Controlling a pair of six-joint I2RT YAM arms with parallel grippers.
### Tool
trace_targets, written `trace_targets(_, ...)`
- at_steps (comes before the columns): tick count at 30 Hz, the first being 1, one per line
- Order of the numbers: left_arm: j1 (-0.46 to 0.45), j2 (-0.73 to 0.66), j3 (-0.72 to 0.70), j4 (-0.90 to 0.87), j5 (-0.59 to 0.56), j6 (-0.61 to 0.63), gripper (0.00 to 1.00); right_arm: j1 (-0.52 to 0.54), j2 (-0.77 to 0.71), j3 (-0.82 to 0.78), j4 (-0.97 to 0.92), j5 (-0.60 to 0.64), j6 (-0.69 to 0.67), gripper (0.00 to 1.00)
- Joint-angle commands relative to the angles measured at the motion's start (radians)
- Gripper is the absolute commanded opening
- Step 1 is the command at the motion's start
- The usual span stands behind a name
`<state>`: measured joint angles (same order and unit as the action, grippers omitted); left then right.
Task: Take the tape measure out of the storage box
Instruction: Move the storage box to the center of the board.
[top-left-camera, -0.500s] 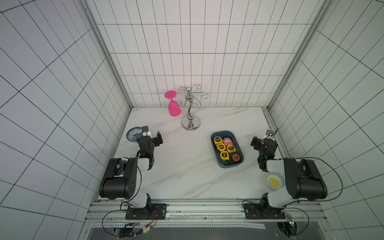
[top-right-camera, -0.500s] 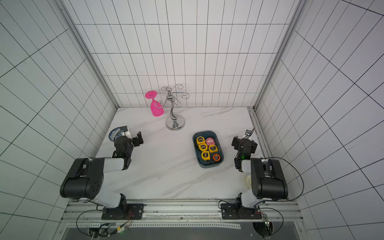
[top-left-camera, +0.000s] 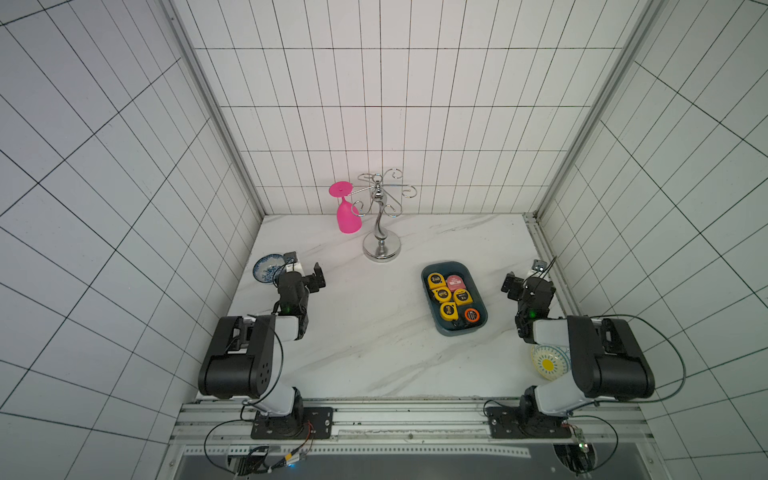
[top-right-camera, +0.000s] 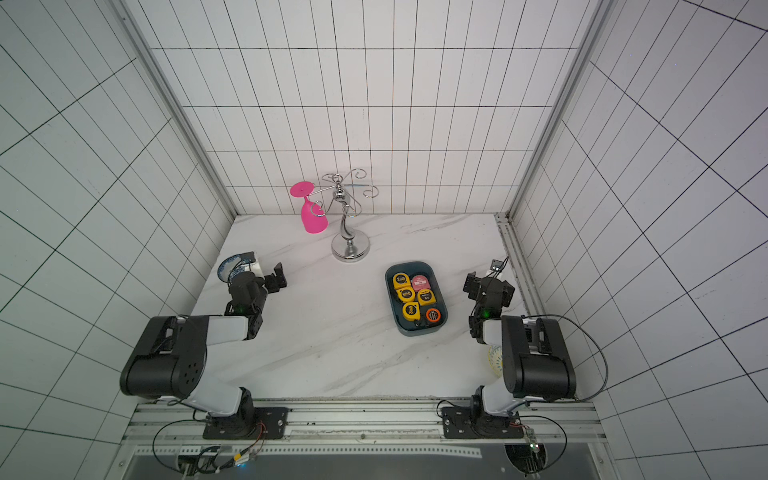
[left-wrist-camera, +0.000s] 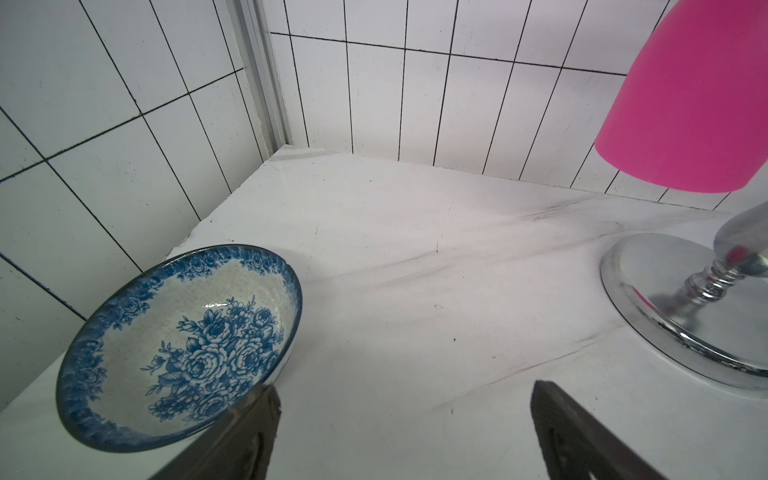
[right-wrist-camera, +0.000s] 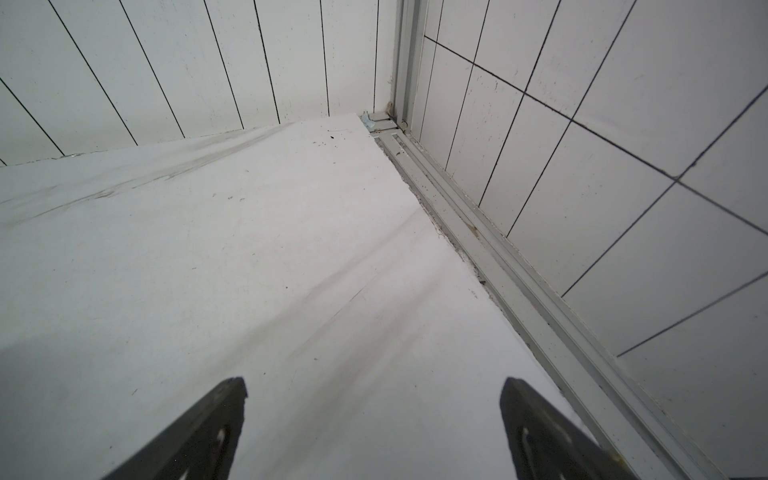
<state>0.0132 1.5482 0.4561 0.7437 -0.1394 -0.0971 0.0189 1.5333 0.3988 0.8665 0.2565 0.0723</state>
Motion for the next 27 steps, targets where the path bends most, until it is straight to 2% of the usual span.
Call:
trace_targets(1, -0.023, 0.004, 0.018, -0.005, -0.074, 0.002, 0.98, 0.002, -0.045, 0.049, -0.117, -0.052, -0.032, 0.99)
trace_targets(4, -0.036, -0.029, 0.09, -0.164, -0.102, 0.011, 0.98, 0.01, -0.122, 0.187, -0.432, -0.031, -0.014, 0.99)
trace_targets(7, -0.04, -0.039, 0.201, -0.385, -0.087, 0.005, 0.98, 0.021, -0.167, 0.258, -0.589, 0.008, 0.024, 0.99)
trace_targets(12, -0.103, -0.071, 0.289, -0.581, -0.12, -0.018, 0.98, 0.06, -0.201, 0.394, -0.895, 0.007, 0.106, 0.99)
trace_targets(16, -0.127, -0.08, 0.392, -0.841, -0.112, -0.109, 0.98, 0.061, -0.214, 0.45, -1.054, -0.157, 0.197, 0.99)
trace_targets(18, -0.128, -0.084, 0.433, -0.949, -0.052, -0.164, 0.98, 0.062, -0.215, 0.459, -1.105, -0.267, 0.246, 0.99)
trace_targets(23, -0.152, -0.118, 0.419, -1.035, 0.196, -0.257, 0.98, 0.073, -0.172, 0.43, -1.089, -0.519, 0.327, 0.99)
trace_targets(27, -0.259, -0.129, 0.4, -1.087, 0.267, -0.291, 0.98, 0.107, -0.106, 0.435, -1.047, -0.641, 0.359, 0.99)
